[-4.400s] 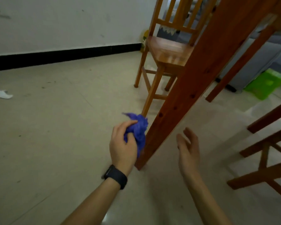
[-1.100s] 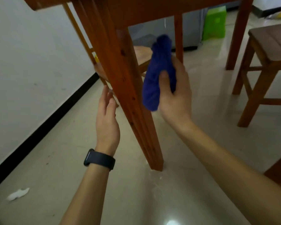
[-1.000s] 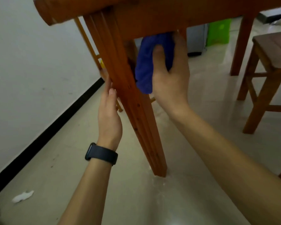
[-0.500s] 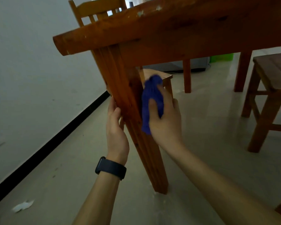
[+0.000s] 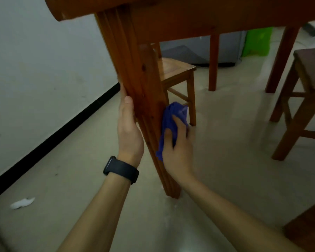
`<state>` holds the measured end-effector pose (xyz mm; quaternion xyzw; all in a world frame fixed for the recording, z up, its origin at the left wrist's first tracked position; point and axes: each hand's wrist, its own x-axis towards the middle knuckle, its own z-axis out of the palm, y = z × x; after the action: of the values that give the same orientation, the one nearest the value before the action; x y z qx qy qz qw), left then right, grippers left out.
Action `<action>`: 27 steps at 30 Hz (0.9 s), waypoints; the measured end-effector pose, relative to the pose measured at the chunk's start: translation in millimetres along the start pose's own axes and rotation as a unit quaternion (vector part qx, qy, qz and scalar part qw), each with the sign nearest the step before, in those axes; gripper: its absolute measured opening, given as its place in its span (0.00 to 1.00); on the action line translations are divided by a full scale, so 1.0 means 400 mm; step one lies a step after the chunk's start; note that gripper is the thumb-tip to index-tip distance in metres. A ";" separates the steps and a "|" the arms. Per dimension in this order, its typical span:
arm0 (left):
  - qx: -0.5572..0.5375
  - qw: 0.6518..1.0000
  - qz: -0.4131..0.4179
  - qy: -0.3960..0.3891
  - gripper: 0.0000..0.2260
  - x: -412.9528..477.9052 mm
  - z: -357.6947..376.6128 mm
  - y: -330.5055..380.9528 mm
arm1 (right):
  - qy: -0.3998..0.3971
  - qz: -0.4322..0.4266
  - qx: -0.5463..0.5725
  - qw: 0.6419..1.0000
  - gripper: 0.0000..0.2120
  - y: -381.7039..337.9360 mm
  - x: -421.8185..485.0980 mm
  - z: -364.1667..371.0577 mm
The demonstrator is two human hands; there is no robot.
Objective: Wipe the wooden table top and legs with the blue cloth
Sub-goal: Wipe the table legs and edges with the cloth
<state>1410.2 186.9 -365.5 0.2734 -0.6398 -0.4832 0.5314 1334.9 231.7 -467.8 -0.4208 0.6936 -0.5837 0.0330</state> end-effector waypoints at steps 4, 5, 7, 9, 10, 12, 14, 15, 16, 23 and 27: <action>0.032 0.999 0.002 -0.002 0.24 -0.013 -0.010 -0.052 | 0.002 0.054 -0.034 0.998 0.07 0.090 -0.079 0.065; 0.052 0.999 0.006 -0.005 0.26 -0.018 -0.012 -0.070 | -0.045 0.084 -0.063 0.994 0.06 0.152 -0.092 0.067; 0.092 0.996 -0.006 -0.019 0.28 -0.036 -0.018 -0.116 | -0.206 0.220 -0.086 0.950 0.10 0.261 -0.110 0.057; 0.127 0.991 -0.031 -0.040 0.29 -0.066 -0.030 -0.174 | -0.239 0.299 -0.133 0.914 0.14 0.331 -0.097 0.054; 0.142 0.988 -0.044 -0.049 0.29 -0.084 -0.037 -0.204 | -0.187 0.280 -0.100 0.936 0.15 0.337 -0.089 0.060; 0.151 0.983 -0.083 -0.056 0.27 -0.123 -0.046 -0.258 | -0.084 0.214 -0.021 0.973 0.19 0.297 -0.073 0.071; 0.148 0.982 -0.110 -0.046 0.26 -0.153 -0.044 -0.291 | -0.055 0.139 -0.029 0.988 0.17 0.248 -0.098 0.079; 0.148 0.982 -0.113 -0.039 0.26 -0.161 -0.039 -0.299 | -0.071 0.103 -0.069 0.990 0.14 0.264 -0.134 0.088; 0.149 0.982 -0.115 -0.032 0.26 -0.164 -0.032 -0.304 | -0.105 0.083 -0.107 0.985 0.15 0.309 -0.180 0.101; 0.142 0.979 -0.143 -0.018 0.30 -0.185 -0.037 -0.354 | -0.191 0.314 -0.182 0.912 0.22 0.535 -0.240 0.116; 0.160 0.973 -0.166 -0.027 0.27 -0.215 -0.032 -0.377 | -0.128 0.267 -0.079 0.952 0.06 0.474 -0.254 0.171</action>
<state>1422.1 199.1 -538.8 0.4440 -0.6690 -0.4627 0.3757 1333.8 234.6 -693.5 -0.2929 0.8142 -0.4386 0.2427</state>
